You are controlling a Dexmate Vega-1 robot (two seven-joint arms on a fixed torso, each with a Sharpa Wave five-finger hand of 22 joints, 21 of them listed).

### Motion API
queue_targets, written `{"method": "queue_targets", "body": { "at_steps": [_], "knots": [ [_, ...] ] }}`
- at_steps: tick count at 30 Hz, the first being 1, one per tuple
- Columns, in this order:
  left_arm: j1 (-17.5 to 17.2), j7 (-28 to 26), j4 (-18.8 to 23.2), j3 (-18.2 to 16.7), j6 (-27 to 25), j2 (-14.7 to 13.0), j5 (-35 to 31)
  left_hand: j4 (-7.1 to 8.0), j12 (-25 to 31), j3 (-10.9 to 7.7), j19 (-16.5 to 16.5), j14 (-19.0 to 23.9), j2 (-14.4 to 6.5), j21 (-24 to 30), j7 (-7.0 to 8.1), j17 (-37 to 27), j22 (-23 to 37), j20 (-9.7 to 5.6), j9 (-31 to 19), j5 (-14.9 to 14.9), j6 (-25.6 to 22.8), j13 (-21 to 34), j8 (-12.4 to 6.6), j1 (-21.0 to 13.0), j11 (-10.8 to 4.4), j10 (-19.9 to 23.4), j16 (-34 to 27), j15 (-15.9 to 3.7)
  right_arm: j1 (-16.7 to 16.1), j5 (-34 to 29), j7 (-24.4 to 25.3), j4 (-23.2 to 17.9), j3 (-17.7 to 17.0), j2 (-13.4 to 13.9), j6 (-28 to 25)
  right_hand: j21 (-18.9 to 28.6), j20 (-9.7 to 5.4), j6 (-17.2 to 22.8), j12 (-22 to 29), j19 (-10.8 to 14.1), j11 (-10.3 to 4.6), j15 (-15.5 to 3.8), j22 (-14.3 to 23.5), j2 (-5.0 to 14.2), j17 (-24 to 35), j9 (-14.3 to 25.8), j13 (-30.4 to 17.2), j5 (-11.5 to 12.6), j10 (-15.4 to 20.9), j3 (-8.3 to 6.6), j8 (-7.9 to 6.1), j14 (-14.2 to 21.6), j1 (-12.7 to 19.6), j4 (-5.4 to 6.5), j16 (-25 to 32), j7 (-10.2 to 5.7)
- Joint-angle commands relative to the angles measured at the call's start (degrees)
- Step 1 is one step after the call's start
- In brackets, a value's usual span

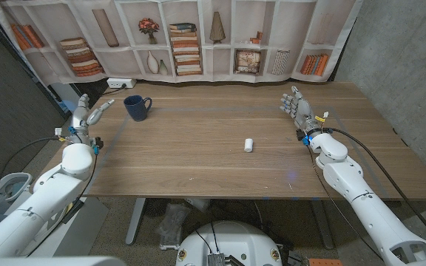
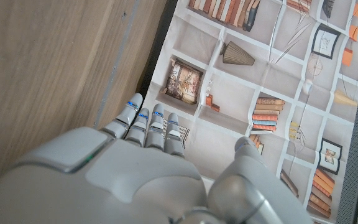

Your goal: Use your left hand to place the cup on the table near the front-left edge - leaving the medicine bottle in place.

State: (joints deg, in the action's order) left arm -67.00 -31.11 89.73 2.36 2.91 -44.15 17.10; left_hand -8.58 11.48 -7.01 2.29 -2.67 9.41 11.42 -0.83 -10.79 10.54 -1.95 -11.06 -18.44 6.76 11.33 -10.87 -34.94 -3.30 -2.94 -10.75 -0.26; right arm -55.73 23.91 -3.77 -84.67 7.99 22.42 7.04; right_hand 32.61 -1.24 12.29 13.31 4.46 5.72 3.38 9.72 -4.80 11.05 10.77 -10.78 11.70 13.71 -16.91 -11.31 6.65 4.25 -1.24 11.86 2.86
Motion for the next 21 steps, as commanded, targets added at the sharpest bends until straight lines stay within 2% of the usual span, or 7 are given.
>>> {"method": "queue_targets", "body": {
  "at_steps": [1,21],
  "knots": [
    [1.94,0.17,-0.76,2.03,-1.93,-0.67,-0.04,-0.04,0.22,0.29,0.54,-0.61,0.08,0.12,0.06,-0.2,0.07,-0.28,-0.3,-0.41,-0.15,0.15,-0.57,-0.81,-0.29,-0.14,-0.18,-0.07,-0.12,0.18,0.15,0.14,-0.17,0.16,0.22,-0.13,-0.01,0.48,-0.2,0.7,-0.15,-0.17,0.3,0.44,0.15,0.14,-0.31,-0.16,0.42,0.09,-0.06,0.43,0.29,-0.06,-0.22,-0.04],
    [5.05,0.79,-1.06,5.03,-7.67,-1.81,1.08,0.09,0.52,0.51,0.46,-0.44,-0.73,0.23,-0.3,-0.2,0.08,-0.2,-0.3,-0.79,-0.71,0.14,-0.87,-1.81,0.3,0.29,-0.3,0.15,0.27,0.19,0.05,0.62,-0.05,0.01,0.37,-0.61,0.01,0.47,-0.22,0.88,-0.17,-0.14,0.31,0.47,0.16,0.14,-0.31,-0.17,0.41,0.25,-0.05,0.46,0.26,-0.11,-0.23,-0.07]
  ]
}}
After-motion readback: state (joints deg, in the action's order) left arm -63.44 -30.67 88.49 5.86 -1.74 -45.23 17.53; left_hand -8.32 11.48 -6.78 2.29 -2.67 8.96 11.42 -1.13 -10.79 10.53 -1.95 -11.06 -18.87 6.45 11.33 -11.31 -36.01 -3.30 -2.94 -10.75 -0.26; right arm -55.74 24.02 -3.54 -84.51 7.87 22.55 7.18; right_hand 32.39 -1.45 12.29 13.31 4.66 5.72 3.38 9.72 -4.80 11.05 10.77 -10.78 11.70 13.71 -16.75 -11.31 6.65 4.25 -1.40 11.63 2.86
